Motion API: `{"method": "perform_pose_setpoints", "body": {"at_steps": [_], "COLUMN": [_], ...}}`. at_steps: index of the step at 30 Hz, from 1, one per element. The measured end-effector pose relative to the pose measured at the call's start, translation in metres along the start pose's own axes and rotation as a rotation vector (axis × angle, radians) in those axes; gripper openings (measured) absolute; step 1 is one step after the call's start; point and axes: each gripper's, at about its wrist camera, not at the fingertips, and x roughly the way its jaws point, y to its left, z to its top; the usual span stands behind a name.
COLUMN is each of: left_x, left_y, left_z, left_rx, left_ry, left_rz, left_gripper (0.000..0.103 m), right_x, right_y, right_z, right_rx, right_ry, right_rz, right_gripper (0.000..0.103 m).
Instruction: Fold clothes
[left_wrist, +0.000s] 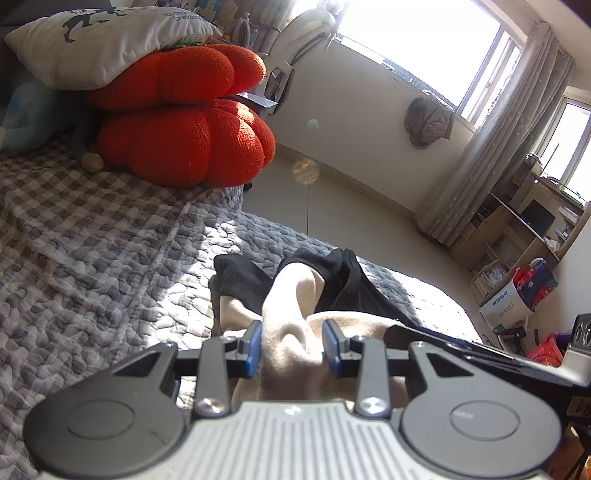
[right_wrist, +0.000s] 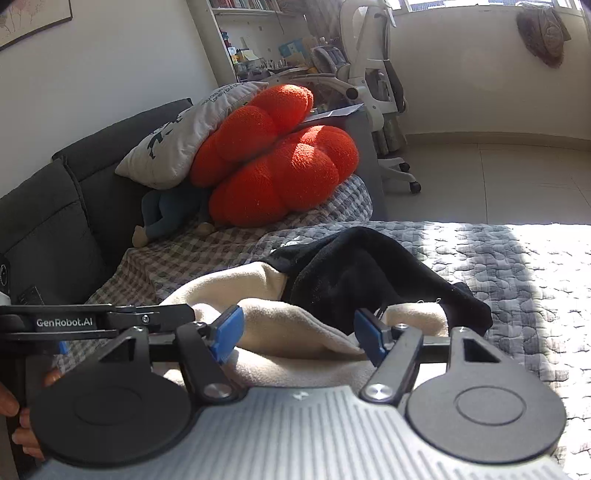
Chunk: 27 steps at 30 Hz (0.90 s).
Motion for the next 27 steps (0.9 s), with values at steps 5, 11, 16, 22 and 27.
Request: {"method": "perform_pose_setpoints", "body": {"at_steps": [5,11,16,22,27], "left_x": [0.0,0.0,0.006,0.021,0.03], "left_y": [0.004,0.006,0.004,-0.005,-0.012], "left_z": [0.001,0.002,0.0,-0.007,-0.013], "left_rx": [-0.014,-0.027,-0.026,-0.011,0.026], "left_ry": [0.01,0.017,0.031,0.077,0.107], "left_rz": [-0.004,-0.016,-0.017,-0.039,-0.035], "left_gripper": [0.035,0.035,0.038,0.046,0.058], "right_x": [0.0,-0.03,-0.038,-0.027,-0.014], "right_y": [0.001,0.013,0.023,0.025,0.026], "right_z": [-0.003,-0.012,-0.03,-0.052,-0.061], "right_rx": [0.007,0.041,0.071,0.081,0.086], "right_ry": [0.068,0.139,0.238,0.349,0.406], "right_rz": [0.05,0.166,0.208,0.17,0.151], "right_gripper": [0.015,0.014,0.014,0.013,0.013]}}
